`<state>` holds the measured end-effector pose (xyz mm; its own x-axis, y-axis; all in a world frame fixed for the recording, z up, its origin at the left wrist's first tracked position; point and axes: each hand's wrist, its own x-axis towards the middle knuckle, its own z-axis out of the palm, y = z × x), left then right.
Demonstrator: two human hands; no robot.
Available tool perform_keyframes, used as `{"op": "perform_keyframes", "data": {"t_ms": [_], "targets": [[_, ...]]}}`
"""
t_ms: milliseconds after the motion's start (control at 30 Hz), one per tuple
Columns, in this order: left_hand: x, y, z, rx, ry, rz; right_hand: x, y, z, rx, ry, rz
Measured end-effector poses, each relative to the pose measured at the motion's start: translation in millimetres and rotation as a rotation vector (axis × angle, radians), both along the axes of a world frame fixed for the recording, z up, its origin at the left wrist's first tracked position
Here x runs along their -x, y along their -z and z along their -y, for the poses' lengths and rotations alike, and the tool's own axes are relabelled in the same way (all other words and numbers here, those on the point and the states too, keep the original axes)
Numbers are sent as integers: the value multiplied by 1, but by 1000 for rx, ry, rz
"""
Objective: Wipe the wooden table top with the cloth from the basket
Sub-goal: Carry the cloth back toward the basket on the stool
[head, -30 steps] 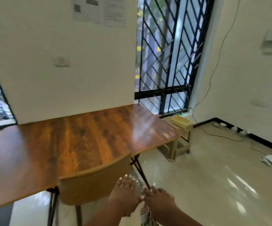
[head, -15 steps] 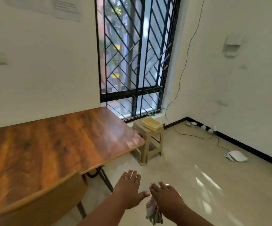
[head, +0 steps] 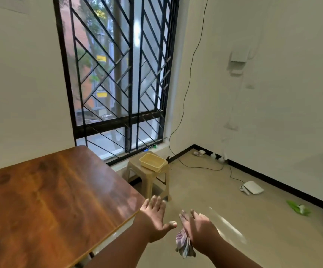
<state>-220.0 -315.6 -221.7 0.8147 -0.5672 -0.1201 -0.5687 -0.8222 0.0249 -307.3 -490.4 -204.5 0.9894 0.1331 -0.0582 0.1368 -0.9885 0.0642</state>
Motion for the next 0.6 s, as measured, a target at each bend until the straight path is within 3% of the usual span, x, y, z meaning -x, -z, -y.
{"op": "perform_keyframes", "data": {"t_ms": [200, 600], "targets": [[-56, 15, 33, -38, 11, -27, -72, 20, 32, 49, 13, -202], [-208, 19, 148, -63, -92, -101, -239, 63, 150, 138, -178, -184]]}}
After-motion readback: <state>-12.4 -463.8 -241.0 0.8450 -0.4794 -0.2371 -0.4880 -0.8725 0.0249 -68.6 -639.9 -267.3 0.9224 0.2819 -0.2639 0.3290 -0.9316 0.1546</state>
